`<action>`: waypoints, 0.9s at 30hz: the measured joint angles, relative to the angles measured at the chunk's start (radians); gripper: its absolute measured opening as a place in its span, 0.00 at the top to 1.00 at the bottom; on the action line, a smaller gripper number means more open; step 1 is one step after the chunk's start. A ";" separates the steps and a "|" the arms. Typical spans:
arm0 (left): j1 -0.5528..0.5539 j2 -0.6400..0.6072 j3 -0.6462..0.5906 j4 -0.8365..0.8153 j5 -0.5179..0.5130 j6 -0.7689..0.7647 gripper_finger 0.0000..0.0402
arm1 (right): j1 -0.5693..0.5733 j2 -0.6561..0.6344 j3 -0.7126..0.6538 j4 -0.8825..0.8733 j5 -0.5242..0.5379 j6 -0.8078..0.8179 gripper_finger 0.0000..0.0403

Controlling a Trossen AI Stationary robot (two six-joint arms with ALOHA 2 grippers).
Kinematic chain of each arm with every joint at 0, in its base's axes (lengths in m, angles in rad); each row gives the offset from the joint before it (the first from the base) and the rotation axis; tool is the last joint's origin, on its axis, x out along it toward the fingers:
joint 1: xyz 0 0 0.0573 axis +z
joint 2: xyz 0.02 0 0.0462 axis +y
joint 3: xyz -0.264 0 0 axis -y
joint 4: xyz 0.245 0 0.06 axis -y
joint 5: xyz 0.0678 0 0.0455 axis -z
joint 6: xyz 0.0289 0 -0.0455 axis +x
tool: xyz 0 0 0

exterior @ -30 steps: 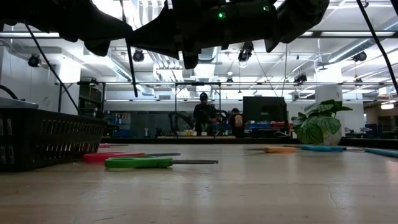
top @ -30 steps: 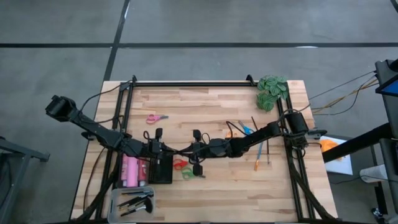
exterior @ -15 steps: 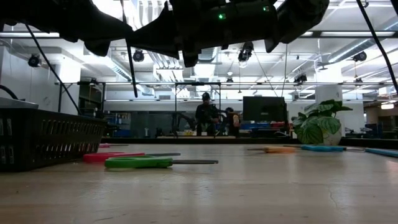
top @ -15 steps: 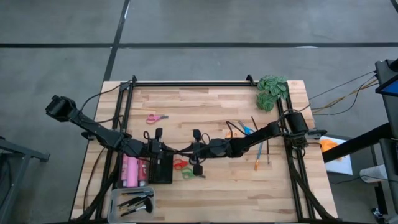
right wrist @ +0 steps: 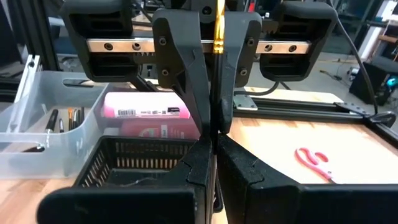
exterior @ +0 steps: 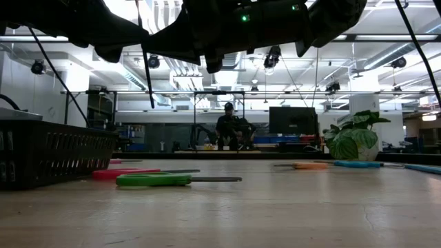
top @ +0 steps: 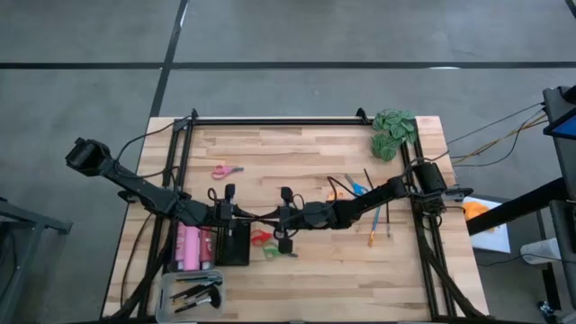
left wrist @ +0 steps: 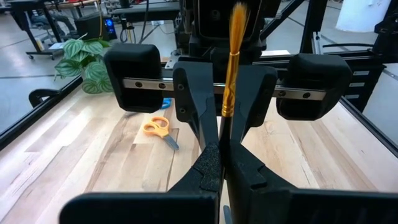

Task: Pick & Place Paint Supplies
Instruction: Put the gold paint brush into the transparent bin

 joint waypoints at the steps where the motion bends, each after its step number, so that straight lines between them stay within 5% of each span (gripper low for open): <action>1: 0.000 0.000 0.000 0.000 0.000 0.000 1.00 | 0.001 0.000 0.000 0.000 0.001 -0.011 0.96; 9: 0.000 0.000 0.001 0.000 0.007 0.000 1.00 | 0.009 0.000 0.000 0.000 0.009 -0.065 0.94; 20: 0.000 0.000 0.002 0.004 0.003 -0.001 1.00 | 0.008 0.000 0.000 0.000 0.003 -0.066 0.60; 27: 0.000 0.000 0.002 0.003 0.004 -0.001 1.00 | 0.008 0.000 0.000 -0.002 0.005 -0.070 0.47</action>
